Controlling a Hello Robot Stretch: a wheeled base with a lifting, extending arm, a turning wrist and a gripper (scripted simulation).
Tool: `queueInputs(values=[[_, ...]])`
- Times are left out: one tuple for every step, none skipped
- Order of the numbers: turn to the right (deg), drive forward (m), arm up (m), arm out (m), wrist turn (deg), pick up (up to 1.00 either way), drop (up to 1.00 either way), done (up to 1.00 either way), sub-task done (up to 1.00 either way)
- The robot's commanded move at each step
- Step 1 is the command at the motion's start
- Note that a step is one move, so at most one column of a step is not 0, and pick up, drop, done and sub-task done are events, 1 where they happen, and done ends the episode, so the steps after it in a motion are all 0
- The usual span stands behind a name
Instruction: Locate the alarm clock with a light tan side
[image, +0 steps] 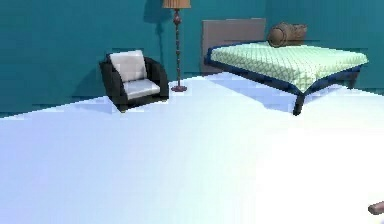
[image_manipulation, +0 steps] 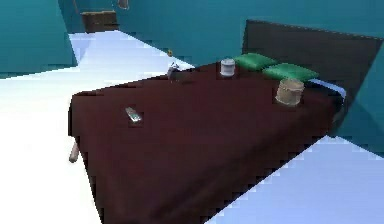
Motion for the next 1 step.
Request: queueInputs(values=[[0.0,0.45,0.00,0.00,0.0,0.00,0.00,0.00,0.00]])
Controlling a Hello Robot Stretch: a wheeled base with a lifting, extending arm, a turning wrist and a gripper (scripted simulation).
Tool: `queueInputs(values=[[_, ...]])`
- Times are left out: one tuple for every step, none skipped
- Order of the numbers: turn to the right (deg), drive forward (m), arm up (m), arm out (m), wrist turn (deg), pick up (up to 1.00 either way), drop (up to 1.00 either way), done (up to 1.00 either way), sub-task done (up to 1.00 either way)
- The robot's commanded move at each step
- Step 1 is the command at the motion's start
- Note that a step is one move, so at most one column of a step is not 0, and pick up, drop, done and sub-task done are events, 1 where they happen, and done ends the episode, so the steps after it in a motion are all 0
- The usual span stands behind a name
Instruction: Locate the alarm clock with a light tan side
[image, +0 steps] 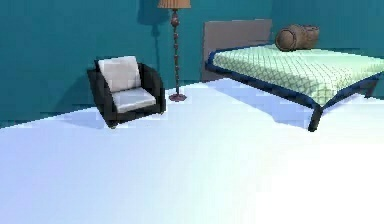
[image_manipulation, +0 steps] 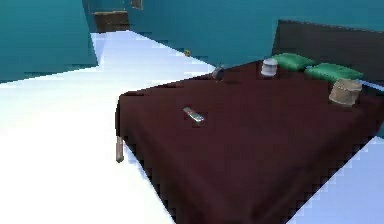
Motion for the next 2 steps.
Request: queueInputs(values=[[45.0,0.00,0.00,0.00,0.0,0.00,0.00,0.00,0.00],[0.0,1.00,0.00,0.00,0.0,0.00,0.00,0.00,0.00]])
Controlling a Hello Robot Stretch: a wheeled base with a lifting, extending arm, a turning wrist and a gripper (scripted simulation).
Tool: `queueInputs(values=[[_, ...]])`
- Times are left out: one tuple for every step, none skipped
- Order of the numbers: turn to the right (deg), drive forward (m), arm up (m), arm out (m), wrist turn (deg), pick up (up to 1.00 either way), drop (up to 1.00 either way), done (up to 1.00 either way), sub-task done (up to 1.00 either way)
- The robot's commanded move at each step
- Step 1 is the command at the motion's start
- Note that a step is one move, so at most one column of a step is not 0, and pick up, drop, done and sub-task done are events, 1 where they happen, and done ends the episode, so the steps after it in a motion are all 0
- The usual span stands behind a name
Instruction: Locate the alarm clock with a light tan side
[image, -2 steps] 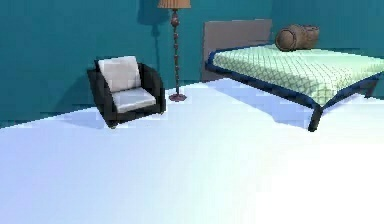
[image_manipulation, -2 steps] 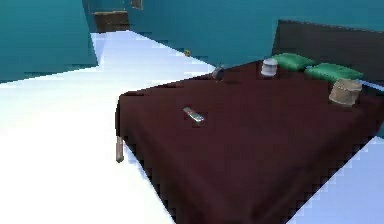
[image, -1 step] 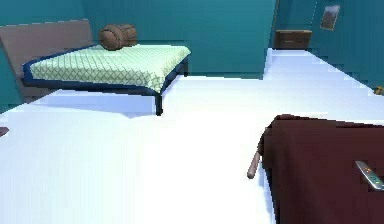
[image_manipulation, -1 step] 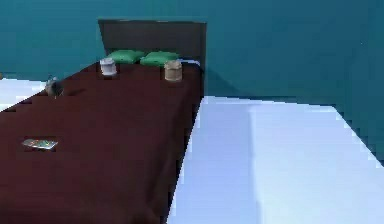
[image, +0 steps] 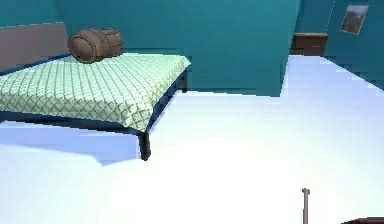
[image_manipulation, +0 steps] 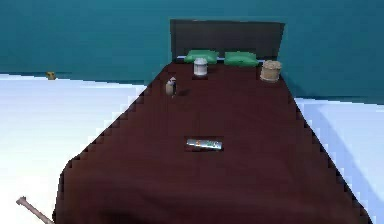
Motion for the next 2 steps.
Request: queueInputs(values=[[0.0,0.30,0.00,0.00,0.0,0.00,0.00,0.00,0.00],[0.0,0.70,0.00,0.00,0.0,0.00,0.00,0.00,0.00]])
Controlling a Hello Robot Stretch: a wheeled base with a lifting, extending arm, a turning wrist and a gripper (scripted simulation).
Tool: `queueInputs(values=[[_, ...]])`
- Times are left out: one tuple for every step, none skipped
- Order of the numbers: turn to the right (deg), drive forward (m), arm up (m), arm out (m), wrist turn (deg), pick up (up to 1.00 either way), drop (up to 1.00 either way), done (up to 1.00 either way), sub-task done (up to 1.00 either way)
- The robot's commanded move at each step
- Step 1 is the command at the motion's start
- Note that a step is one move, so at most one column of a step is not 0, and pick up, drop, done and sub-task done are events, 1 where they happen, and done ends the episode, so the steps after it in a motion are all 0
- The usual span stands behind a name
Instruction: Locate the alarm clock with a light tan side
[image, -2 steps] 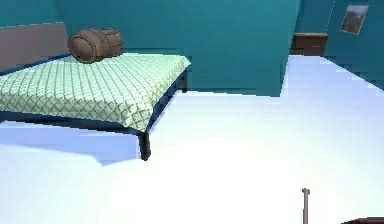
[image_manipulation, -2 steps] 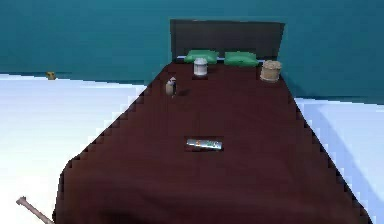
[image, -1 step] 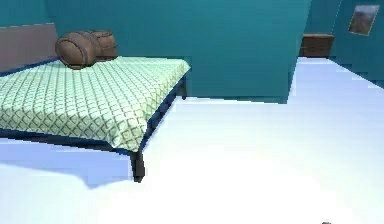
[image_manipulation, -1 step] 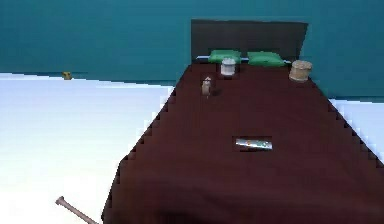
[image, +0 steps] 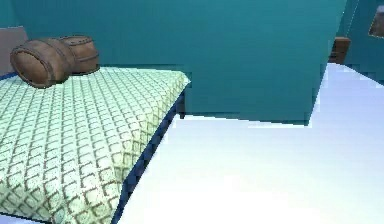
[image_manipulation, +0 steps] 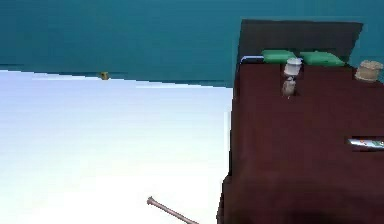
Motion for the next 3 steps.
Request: queueInputs(values=[[45.0,0.00,0.00,0.00,0.0,0.00,0.00,0.00,0.00],[0.0,1.00,0.00,0.00,0.0,0.00,0.00,0.00,0.00],[9.0,0.00,0.00,0.00,0.0,0.00,0.00,0.00,0.00]])
